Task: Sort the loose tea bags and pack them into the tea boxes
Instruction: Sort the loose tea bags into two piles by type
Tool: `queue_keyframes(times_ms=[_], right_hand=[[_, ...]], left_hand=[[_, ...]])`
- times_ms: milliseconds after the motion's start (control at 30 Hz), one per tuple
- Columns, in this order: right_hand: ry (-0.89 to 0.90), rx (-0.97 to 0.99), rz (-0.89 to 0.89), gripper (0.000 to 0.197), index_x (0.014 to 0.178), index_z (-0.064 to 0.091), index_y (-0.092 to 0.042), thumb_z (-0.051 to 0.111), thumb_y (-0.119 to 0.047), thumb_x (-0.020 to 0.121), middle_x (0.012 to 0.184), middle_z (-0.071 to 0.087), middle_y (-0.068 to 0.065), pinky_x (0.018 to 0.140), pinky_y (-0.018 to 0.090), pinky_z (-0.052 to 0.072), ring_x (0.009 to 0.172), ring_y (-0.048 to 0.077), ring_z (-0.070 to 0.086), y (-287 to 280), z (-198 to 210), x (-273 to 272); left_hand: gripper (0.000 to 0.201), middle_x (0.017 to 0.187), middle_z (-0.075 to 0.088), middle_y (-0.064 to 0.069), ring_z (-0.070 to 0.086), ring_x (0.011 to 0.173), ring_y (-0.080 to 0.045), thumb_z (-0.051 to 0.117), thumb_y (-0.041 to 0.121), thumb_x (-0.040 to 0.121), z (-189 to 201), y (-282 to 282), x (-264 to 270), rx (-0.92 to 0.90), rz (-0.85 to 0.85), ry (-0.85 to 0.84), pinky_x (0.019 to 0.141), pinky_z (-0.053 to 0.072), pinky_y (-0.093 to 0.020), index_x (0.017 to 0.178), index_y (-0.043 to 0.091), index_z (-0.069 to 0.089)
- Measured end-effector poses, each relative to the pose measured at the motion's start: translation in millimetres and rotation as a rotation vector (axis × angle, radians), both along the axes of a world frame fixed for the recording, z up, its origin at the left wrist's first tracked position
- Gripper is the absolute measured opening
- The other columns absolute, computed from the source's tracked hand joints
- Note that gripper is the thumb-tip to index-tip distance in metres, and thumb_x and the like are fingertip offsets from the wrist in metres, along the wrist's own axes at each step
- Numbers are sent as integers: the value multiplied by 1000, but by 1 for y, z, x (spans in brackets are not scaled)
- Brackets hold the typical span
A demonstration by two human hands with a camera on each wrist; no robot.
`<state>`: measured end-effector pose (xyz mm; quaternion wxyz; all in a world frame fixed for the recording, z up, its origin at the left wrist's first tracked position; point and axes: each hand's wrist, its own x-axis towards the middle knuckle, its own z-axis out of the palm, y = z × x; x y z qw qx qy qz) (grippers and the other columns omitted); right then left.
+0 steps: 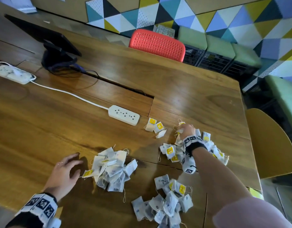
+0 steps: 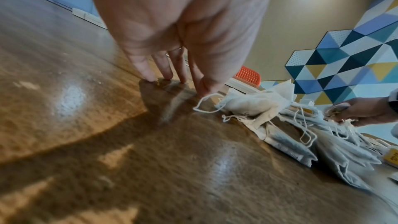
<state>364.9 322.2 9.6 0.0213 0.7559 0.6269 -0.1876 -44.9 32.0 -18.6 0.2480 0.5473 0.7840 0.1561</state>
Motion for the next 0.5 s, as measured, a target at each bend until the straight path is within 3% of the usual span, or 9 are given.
queue_keyframes(times_ms=[100,167,267,433,500], right_hand=[[282,141,-196,31,112,69,-15,63,-3,85,114,66,13,82,35,52,98,30,63,-12,22,24],[611,195,-398,25,106,68,-13,69,-4,83,104,68,15,74,36,58,85,26,63,-25,32,38],[1155,264,-665,24,106,65,-7,65,5,84,103,64,20,69,30,59,90,27,64,-56,46,56],[1464,377,-857,21,108,55,1,59,7,88,99,60,19,63,25,58,87,26,62,-125,67,77],[1564,423,-919,19,106,53,2,57,9,89,102,58,22,62,23,57,84,25,62,-159,73,79]], left_hand=[[30,136,51,0,51,117,-33,71,6,80,0,0,0,6,1,-8,102,42,-48,107,20,69],[30,136,50,0,50,118,-33,71,7,81,0,0,0,7,-1,-8,102,42,-49,107,21,69],[27,137,50,-1,49,120,-32,69,8,82,2,1,0,5,2,-15,104,40,-48,106,21,69],[24,133,54,-4,51,119,-29,65,7,85,18,3,9,46,32,-49,101,42,-45,104,20,69],[24,129,57,-4,54,114,-21,65,4,84,28,1,17,144,19,-56,97,44,-40,102,20,69]])
